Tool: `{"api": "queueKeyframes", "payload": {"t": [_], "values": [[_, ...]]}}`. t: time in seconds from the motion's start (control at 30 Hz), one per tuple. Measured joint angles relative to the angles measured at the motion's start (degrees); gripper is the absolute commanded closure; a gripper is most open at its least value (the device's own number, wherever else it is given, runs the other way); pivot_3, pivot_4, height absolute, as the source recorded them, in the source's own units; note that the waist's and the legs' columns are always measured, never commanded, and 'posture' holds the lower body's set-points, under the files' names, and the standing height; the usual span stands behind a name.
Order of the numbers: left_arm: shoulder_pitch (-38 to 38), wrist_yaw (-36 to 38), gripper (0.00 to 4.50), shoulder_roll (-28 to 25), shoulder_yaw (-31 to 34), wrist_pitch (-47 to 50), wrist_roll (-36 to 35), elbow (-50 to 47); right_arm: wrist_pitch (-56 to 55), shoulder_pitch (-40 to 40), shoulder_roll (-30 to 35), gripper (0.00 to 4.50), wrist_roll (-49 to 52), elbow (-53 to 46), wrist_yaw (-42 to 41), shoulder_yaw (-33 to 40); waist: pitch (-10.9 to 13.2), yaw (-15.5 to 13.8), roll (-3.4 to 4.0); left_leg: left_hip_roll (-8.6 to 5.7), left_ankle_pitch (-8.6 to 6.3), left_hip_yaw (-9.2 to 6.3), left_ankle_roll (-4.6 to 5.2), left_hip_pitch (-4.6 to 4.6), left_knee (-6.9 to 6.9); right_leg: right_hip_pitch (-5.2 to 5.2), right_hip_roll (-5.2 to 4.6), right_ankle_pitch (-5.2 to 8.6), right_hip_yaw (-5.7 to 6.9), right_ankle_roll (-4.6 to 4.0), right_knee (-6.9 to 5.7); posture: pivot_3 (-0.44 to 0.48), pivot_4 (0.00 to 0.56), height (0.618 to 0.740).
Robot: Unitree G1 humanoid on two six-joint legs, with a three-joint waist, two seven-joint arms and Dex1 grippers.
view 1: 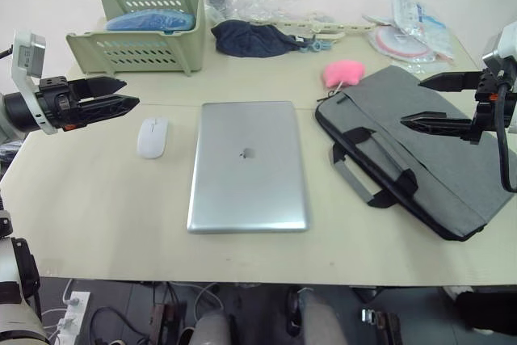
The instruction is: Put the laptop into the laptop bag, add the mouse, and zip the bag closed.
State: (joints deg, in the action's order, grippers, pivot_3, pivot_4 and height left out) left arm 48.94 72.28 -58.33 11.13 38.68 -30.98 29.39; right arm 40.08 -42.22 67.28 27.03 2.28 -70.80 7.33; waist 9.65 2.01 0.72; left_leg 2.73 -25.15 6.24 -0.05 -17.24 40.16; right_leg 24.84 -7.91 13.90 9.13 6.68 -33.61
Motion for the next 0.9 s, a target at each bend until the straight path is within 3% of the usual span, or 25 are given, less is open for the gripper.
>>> {"api": "queueKeyframes", "payload": {"t": [0.73,0.9], "values": [[-0.02,1.73,0.0,0.0,0.22,1.41,-0.27,-0.04,0.01,0.99,-0.56,0.03,0.12,-1.23,2.29,-0.02,0.0,0.02,0.0,0.0,0.0,0.0,0.0,0.0,0.01,0.0,0.0,0.0,0.0,0.0,-0.02,0.0,0.15,0.74],[-1.33,4.57,0.0,-0.93,0.43,12.73,-4.23,-0.92,1.15,1.11,-1.25,0.03,0.49,-2.5,3.73,0.0,0.0,0.14,0.0,0.0,0.0,0.0,0.0,0.03,0.01,0.0,0.0,0.0,0.0,0.0,-0.08,0.0,0.15,0.74]]}}
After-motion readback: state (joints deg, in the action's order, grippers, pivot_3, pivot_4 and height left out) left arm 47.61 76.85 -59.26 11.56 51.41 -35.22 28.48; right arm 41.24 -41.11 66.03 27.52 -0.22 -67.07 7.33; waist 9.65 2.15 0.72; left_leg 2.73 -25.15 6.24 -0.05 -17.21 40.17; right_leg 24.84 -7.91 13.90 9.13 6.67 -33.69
